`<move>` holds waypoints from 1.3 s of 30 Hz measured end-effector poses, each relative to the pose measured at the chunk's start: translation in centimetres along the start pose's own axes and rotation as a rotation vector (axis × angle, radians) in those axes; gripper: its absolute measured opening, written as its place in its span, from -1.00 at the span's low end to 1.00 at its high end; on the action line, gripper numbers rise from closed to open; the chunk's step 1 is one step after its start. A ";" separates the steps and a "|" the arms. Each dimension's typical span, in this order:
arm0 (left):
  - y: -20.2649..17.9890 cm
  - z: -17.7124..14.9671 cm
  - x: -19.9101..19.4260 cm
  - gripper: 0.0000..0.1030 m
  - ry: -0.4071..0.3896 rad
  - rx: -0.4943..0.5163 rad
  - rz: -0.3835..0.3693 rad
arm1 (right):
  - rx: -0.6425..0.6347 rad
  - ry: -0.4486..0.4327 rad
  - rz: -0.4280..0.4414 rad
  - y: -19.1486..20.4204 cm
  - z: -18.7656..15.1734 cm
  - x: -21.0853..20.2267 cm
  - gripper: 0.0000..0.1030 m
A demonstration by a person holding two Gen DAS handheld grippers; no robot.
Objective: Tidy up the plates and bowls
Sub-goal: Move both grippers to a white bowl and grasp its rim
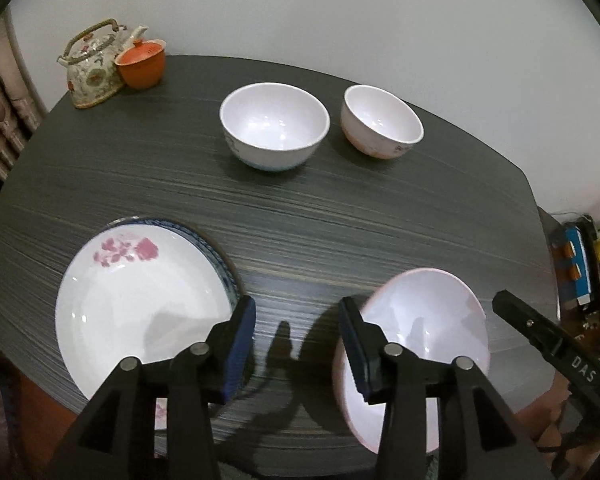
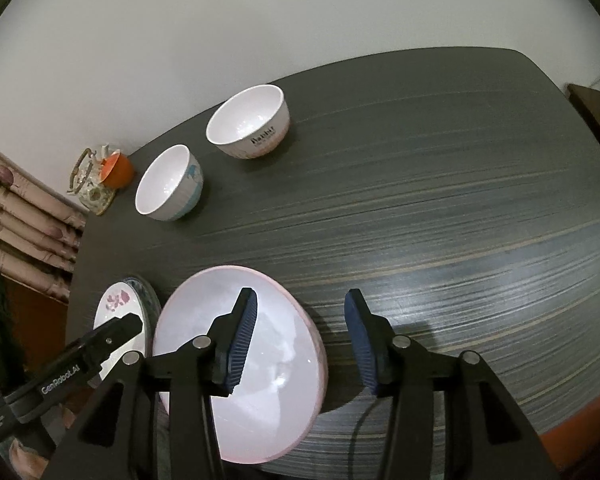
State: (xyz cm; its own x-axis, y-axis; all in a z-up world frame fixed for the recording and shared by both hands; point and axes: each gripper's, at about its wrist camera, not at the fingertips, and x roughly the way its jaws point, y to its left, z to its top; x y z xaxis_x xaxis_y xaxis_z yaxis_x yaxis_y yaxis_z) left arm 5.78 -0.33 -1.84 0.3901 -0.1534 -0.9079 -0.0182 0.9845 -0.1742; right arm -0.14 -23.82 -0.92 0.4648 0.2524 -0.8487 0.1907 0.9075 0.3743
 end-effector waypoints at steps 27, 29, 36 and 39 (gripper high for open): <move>5.6 4.7 1.0 -0.01 -0.035 -0.028 0.097 | -0.183 0.043 0.033 8.9 3.3 3.5 -0.11; 6.6 5.7 1.2 -0.01 -0.042 -0.041 0.102 | -0.188 0.043 0.039 9.4 4.0 3.9 -0.11; 8.8 9.5 2.1 -0.01 -0.071 -0.081 0.093 | -0.203 0.038 0.050 11.6 6.8 6.0 -0.11; 9.4 11.2 3.0 -0.01 -0.060 -0.101 0.080 | -0.208 0.050 0.054 12.7 8.1 7.3 -0.11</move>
State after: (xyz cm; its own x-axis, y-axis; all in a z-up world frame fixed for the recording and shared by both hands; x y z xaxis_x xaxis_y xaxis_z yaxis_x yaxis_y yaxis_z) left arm 17.07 9.46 -1.96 0.4378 -0.0661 -0.8966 -0.1429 0.9795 -0.1420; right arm 12.65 -13.14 0.63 0.4250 0.3139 -0.8490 -0.0182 0.9407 0.3387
